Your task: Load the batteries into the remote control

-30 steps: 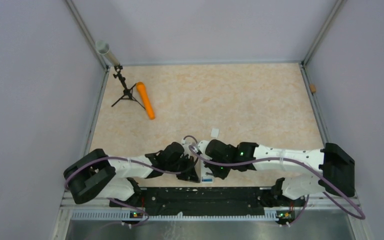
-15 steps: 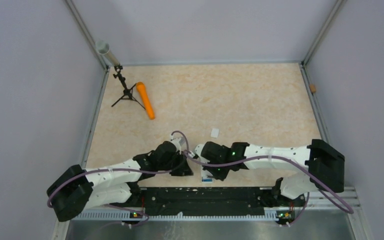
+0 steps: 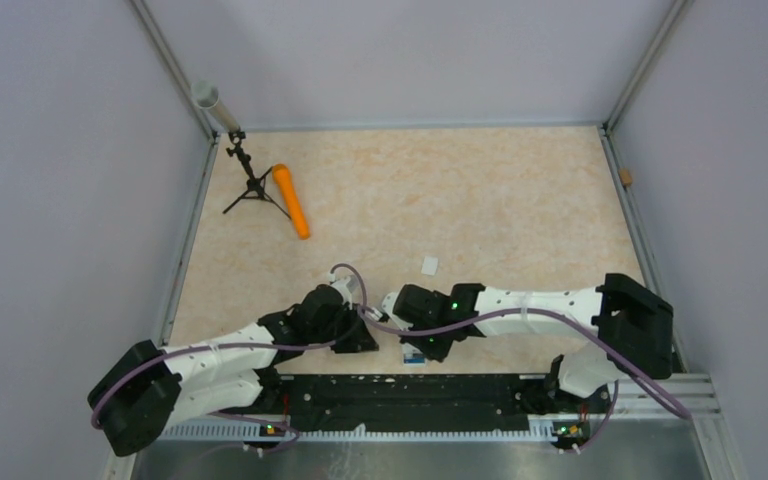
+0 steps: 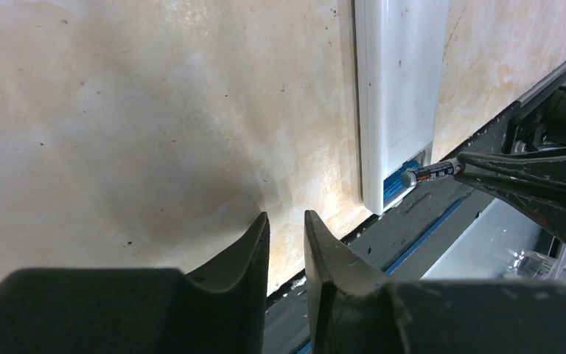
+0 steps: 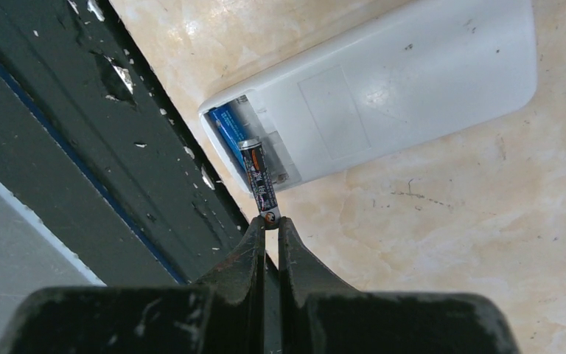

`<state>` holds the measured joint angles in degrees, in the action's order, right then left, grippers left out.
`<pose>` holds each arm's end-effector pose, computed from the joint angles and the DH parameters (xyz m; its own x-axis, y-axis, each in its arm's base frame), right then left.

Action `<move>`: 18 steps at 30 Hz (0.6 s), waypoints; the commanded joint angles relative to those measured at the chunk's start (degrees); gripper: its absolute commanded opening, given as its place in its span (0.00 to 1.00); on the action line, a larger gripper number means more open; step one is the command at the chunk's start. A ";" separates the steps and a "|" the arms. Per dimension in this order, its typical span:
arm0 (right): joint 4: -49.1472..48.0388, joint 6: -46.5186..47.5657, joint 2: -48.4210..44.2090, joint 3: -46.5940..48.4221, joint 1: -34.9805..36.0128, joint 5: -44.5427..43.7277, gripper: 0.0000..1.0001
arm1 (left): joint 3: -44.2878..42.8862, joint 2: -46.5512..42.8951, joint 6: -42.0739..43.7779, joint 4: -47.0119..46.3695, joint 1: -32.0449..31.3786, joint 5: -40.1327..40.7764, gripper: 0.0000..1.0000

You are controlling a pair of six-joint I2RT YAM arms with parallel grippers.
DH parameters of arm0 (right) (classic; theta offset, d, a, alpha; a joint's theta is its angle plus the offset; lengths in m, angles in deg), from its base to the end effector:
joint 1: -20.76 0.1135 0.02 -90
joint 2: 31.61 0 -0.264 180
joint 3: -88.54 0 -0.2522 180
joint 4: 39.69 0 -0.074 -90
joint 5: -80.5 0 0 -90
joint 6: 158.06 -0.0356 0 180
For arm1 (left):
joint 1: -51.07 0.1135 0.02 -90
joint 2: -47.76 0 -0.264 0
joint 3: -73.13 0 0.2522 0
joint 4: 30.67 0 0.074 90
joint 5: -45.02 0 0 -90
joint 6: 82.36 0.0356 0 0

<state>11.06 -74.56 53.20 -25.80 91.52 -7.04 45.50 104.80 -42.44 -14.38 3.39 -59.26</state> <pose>0.0882 0.2573 0.1908 -0.4148 -0.8453 -0.3369 -0.9070 0.4136 0.0790 0.1092 -0.1330 0.1335 -0.9477 -0.0631 -0.3128 0.1647 0.7428 -0.6489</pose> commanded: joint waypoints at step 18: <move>1.21 1.53 4.42 5.22 1.97 -0.93 0.04 | 2.25 -1.28 -0.96 -3.89 1.03 -1.45 0.31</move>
<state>12.16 -73.60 56.63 -23.57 92.29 -7.11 46.63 104.14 -43.49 -16.24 4.20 -60.60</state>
